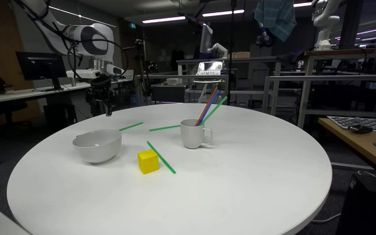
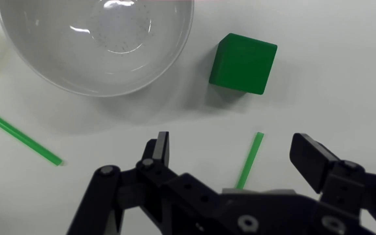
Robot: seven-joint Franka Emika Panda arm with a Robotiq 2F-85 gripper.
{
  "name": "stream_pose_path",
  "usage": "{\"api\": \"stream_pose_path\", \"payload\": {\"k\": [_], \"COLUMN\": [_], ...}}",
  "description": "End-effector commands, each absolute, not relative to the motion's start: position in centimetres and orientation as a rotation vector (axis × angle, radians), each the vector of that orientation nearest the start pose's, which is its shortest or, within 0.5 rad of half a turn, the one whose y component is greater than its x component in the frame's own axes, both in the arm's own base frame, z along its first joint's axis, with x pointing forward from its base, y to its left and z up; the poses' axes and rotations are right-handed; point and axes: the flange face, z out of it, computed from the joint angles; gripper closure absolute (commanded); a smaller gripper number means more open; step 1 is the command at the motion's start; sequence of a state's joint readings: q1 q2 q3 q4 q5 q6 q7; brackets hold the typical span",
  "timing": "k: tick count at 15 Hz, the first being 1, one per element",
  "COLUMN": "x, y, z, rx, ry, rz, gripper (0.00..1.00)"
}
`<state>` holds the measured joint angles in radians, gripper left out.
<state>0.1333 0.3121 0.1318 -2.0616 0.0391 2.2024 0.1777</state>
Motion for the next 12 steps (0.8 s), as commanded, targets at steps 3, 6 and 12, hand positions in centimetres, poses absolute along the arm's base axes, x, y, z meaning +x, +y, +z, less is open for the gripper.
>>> {"api": "stream_pose_path", "payload": {"k": [3, 6, 12], "x": [56.1, 55.3, 53.1], "y": [15.6, 15.8, 15.5], "z": [25.9, 25.4, 23.1], "rx": [-3.043, -3.008, -3.091], "ry": [0.064, 0.092, 0.037], "rz": [0.389, 0.415, 0.463], "gripper": [0.00, 0.00, 0.00]}}
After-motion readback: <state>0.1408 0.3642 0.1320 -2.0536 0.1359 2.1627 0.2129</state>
